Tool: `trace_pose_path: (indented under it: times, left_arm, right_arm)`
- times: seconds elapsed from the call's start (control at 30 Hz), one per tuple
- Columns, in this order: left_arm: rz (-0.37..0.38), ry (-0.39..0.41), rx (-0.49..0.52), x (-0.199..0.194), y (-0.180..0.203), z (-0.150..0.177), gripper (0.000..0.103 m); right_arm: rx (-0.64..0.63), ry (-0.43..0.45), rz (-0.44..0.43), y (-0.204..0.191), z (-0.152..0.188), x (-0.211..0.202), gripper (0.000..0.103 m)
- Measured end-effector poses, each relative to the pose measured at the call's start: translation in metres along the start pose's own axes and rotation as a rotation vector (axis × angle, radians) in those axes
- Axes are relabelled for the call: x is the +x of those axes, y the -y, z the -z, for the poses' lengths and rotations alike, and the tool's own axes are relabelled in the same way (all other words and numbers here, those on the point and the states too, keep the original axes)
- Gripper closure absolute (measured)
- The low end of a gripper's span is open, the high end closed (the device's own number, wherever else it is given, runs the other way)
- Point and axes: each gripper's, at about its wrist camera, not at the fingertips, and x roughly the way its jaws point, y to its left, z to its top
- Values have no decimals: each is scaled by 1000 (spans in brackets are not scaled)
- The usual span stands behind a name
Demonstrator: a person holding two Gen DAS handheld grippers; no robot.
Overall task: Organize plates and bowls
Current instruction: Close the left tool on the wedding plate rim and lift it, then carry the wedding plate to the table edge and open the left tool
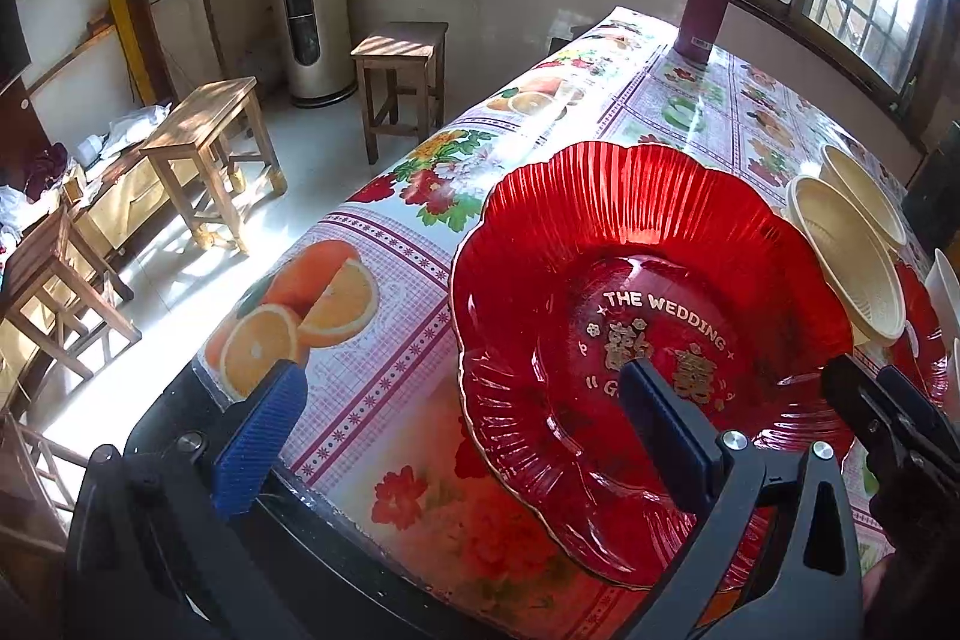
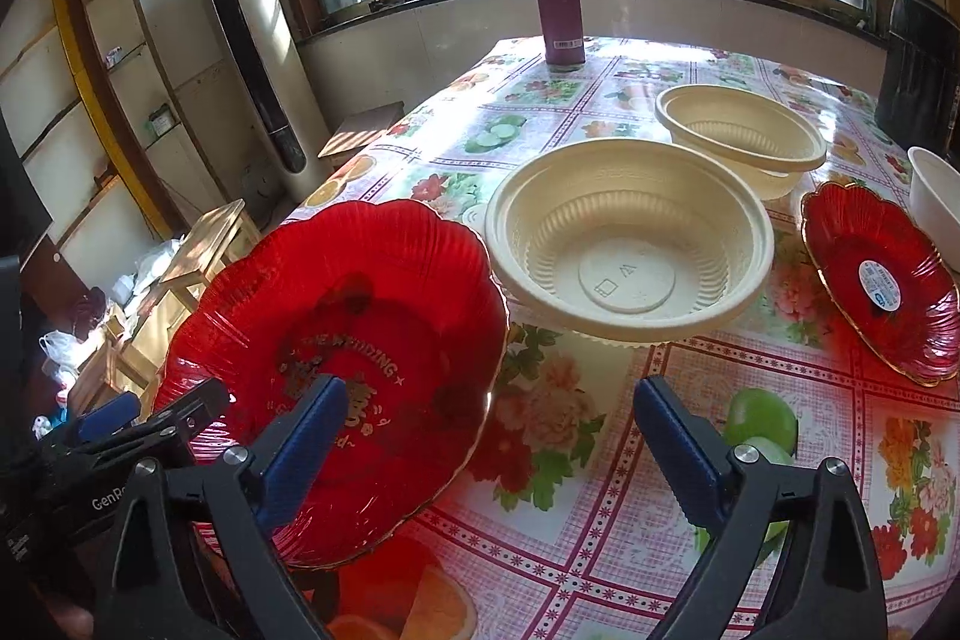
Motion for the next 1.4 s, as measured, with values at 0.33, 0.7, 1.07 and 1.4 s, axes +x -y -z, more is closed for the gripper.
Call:
trace_pose_path:
  times: [0.33,0.7,1.07,1.4]
  left_arm:
    - [-7,-45,41,15,9,0,0]
    - [42,-30,89,17,24,1,48]
    - [49,-48,88,6,12,12,51]
    - [-30,-30,91,-16,-18,38,26]
  right_arm:
    - [53,-108,-32,5,2,32,62]
    - [68,-93,-95,3,3,33,92]
    - [53,-105,-114,-9,17,20,92]
    - [19,-181,-198,-32,33,10,81]
